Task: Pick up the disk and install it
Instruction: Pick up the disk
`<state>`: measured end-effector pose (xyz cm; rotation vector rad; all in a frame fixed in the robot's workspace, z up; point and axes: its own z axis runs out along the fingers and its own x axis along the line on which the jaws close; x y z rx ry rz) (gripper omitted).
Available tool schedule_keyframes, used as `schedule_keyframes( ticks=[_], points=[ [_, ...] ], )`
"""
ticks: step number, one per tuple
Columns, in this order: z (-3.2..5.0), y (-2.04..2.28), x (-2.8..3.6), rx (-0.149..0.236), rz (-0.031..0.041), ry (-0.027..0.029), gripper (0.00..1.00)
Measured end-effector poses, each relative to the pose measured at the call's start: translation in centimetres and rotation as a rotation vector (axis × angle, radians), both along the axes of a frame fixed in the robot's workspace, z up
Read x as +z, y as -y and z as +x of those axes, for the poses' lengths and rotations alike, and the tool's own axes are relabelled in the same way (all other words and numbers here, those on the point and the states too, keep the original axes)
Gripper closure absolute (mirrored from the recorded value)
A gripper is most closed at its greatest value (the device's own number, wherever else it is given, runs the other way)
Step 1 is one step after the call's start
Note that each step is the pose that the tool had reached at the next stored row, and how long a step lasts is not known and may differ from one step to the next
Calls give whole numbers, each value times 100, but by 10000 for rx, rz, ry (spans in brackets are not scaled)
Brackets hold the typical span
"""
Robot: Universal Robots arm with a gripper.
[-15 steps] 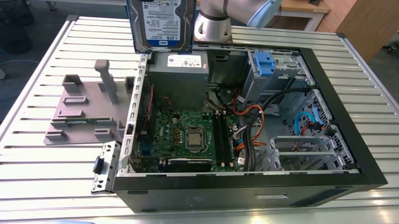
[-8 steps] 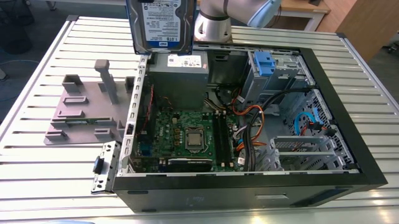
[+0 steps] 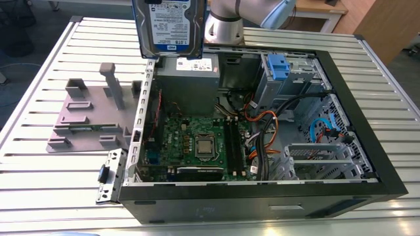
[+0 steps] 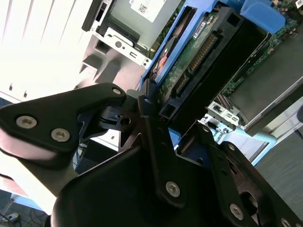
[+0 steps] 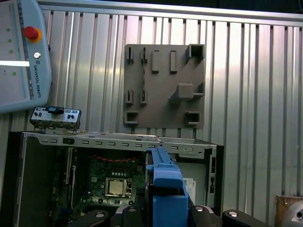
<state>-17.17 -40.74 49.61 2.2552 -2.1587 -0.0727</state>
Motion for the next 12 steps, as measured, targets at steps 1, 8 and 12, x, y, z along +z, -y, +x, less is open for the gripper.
schedule_keyframes(
  ticks=[1,8,12],
  points=[
    [0,0,0,0,-1,0,63],
    [0,12,0,0,0,-1,63],
    [0,34,0,1,-1,0,63]
  ],
)
